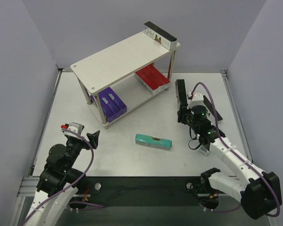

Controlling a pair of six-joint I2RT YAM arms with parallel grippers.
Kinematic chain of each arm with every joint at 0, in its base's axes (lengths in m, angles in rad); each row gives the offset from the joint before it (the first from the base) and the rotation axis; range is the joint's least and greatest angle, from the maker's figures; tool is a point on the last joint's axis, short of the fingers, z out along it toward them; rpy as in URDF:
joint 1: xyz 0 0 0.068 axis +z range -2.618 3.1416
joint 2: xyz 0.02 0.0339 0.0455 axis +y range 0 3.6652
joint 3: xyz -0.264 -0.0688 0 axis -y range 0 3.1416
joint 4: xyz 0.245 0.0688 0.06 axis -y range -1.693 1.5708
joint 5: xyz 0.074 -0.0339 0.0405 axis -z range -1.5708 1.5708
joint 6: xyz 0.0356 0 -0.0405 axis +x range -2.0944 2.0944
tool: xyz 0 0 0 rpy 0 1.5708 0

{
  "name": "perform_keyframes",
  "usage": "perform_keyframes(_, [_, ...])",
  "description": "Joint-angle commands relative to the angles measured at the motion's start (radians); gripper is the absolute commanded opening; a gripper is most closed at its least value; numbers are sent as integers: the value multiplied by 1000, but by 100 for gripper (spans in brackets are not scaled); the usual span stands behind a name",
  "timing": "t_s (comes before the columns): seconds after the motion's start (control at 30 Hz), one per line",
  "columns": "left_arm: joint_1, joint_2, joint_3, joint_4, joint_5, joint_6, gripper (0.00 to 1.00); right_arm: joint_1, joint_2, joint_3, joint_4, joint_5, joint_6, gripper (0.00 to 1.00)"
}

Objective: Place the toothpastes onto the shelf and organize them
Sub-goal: Pick up the toothpaste from the center of the board, then place the toothpaste on the shelf.

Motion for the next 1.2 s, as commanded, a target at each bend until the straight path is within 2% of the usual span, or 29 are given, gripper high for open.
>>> perform_keyframes(0.0, [11,15,3,48,23,10,88,-15,-153,154,-115,38,-84,30])
perform_keyframes(0.13, [13,21,5,50,32,10,88,-18,-187,337,-271,-17,-168,29])
perform_keyframes(0.33, [13,24,6,50,36,10,88,-18,-109,671,-433,-163,-299,30])
perform_keyframes(0.5, [13,28,5,50,38,10,88,-15,51,950,-527,-353,-332,30])
perform_keyframes(0.7, [13,30,5,50,38,10,88,-11,284,1185,-597,-494,-337,31])
perform_keyframes(0.93, [13,24,3,48,23,7,88,3,555,1431,-597,-521,-357,32])
perform_keyframes(1.17, [13,21,3,48,17,7,88,-1,743,1610,-603,-504,-363,34])
